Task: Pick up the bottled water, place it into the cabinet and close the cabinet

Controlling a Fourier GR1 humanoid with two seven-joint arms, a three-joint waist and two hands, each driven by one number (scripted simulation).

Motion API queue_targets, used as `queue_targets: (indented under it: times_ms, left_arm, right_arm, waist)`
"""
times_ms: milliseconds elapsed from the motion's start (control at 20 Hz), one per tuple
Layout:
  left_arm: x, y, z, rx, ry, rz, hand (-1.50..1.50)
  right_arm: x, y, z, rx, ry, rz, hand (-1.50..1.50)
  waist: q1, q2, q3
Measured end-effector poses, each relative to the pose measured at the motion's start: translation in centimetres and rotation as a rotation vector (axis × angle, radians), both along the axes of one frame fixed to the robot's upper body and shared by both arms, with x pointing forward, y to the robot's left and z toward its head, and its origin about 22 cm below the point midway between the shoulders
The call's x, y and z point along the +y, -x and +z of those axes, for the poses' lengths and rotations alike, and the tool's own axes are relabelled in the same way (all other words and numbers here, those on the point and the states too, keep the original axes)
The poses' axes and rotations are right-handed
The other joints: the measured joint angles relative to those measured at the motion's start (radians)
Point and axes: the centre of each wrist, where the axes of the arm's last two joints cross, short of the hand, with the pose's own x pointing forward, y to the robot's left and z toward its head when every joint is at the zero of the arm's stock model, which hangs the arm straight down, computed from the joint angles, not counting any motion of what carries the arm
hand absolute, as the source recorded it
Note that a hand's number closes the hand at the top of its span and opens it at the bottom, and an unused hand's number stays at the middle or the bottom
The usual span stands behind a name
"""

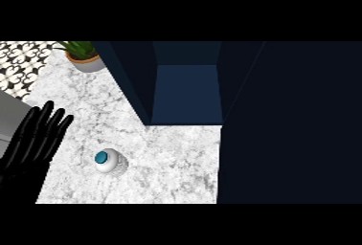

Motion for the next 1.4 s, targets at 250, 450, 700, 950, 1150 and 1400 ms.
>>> queue_targets:
  times_ms: [250, 450, 700, 950, 1150, 1400]
  left_arm:
    - [0.5, 2.6, 0.6, 0.060, 0.003, -0.015, -1.50]
    - [0.3, 4.5, 0.7, 0.093, -0.001, -0.004, -1.50]
    - [0.5, 4.9, 0.1, 0.118, -0.025, 0.020, -1.50]
    - [0.8, 5.3, -0.9, 0.140, -0.037, 0.057, -1.50]
    - [1.5, 4.5, -3.2, 0.150, -0.046, 0.108, -1.50]
    - [2.7, 3.6, -5.8, 0.172, -0.064, 0.159, -1.50]
  right_arm:
    - [0.8, 3.1, 1.1, 0.047, -0.025, 0.017, -1.50]
    - [0.9, 4.2, 1.1, 0.078, -0.024, 0.017, -1.50]
    - [0.8, 5.0, 0.8, 0.087, -0.017, 0.024, -1.50]
    - [1.1, 6.1, 0.5, 0.103, -0.030, 0.026, -1.50]
    - [1.2, 6.7, 0.1, 0.105, -0.035, 0.025, -1.50]
    - [1.2, 7.7, -0.3, 0.105, -0.034, 0.015, -1.50]
  waist:
    - [0.003, 0.000, 0.002]
    - [0.004, 0.001, 0.002]
    - [0.001, 0.001, 0.002]
    - [-0.001, 0.001, 0.002]
    - [-0.004, 0.001, 0.002]
    - [-0.007, 0.001, 0.002]
